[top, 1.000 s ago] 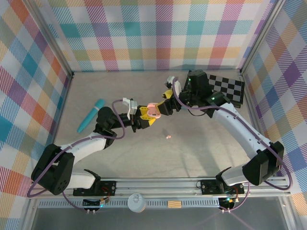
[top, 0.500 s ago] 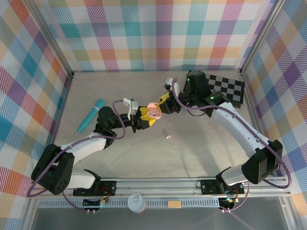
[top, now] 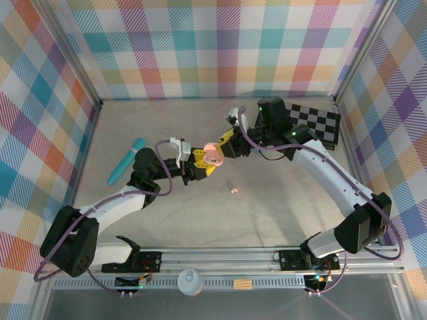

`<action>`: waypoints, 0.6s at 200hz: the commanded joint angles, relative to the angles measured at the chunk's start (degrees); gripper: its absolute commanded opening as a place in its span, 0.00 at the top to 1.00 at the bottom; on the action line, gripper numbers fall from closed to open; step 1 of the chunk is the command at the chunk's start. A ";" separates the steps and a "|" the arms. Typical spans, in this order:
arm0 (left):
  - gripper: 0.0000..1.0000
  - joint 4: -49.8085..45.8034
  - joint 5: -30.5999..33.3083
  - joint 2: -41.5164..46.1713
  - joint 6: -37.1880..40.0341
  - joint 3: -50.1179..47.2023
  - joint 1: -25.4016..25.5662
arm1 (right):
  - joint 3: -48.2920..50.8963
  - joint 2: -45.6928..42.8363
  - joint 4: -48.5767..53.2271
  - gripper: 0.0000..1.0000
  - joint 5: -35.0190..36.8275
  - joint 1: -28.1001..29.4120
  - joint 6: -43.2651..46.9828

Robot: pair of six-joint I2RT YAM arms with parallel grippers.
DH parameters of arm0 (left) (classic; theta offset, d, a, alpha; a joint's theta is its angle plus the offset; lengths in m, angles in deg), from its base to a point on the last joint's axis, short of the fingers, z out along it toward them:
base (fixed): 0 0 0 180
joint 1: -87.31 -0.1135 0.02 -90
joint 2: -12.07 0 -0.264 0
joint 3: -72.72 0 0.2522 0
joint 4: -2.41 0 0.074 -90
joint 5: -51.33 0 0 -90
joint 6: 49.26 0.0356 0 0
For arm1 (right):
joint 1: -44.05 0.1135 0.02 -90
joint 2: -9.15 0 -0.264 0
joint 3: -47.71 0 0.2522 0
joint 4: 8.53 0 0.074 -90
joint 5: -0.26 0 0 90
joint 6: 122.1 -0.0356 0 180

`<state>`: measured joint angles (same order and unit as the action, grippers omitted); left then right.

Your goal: Insert the wireless bluetooth earbuds into the charging case

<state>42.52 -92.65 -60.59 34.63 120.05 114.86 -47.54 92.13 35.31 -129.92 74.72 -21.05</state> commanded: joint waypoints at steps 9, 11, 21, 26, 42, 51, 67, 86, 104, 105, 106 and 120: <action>0.66 1.59 -2.10 1.69 1.81 0.02 0.00 | -0.81 -1.39 -1.29 0.48 -2.32 -0.44 0.34; 0.66 1.59 -2.06 1.66 1.76 0.08 0.01 | -0.74 -1.52 -1.44 0.47 -2.41 -0.44 0.30; 0.66 1.58 -1.83 1.51 1.46 0.23 -0.05 | -0.34 -2.06 -1.84 0.42 -2.15 -0.39 0.05; 0.66 1.67 -1.68 1.44 1.22 0.23 -0.09 | -0.09 -2.33 -1.94 0.40 -2.09 -0.42 -0.10; 0.66 2.18 -1.40 1.17 0.53 0.43 -0.04 | 0.47 -3.03 -2.28 0.32 -1.49 -0.38 -0.24; 0.66 2.51 -1.28 1.06 0.11 0.45 -0.13 | 0.85 -3.37 -2.48 0.29 -1.39 -0.40 -0.24; 0.66 2.95 -1.30 0.77 -0.72 0.56 -0.22 | 1.57 -3.95 -2.87 0.27 -1.21 -0.40 -0.15; 0.66 3.93 -1.28 0.24 -1.63 0.80 -0.30 | 2.33 -4.39 -3.10 0.26 -1.75 -0.45 0.44; 0.66 4.78 -1.59 -0.28 -2.73 1.10 -0.30 | 2.91 -4.56 -2.76 0.28 -3.16 -0.20 2.23; 0.66 4.81 -1.58 -0.33 -2.79 1.13 -0.30 | 2.96 -4.57 -2.71 0.28 -3.15 -0.19 2.36; 0.66 4.87 -1.66 -0.35 -2.87 1.19 -0.30 | 2.98 -4.58 -2.65 0.28 -3.19 -0.10 2.51; 0.66 5.65 -2.12 -0.96 -3.57 1.41 -0.30 | 3.64 -4.98 -2.52 0.29 -1.72 0.79 4.68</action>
<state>43.94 -92.87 -60.72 32.84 120.05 114.86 -45.40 88.67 33.30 -130.82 74.51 -20.46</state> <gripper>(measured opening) 0.359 0.720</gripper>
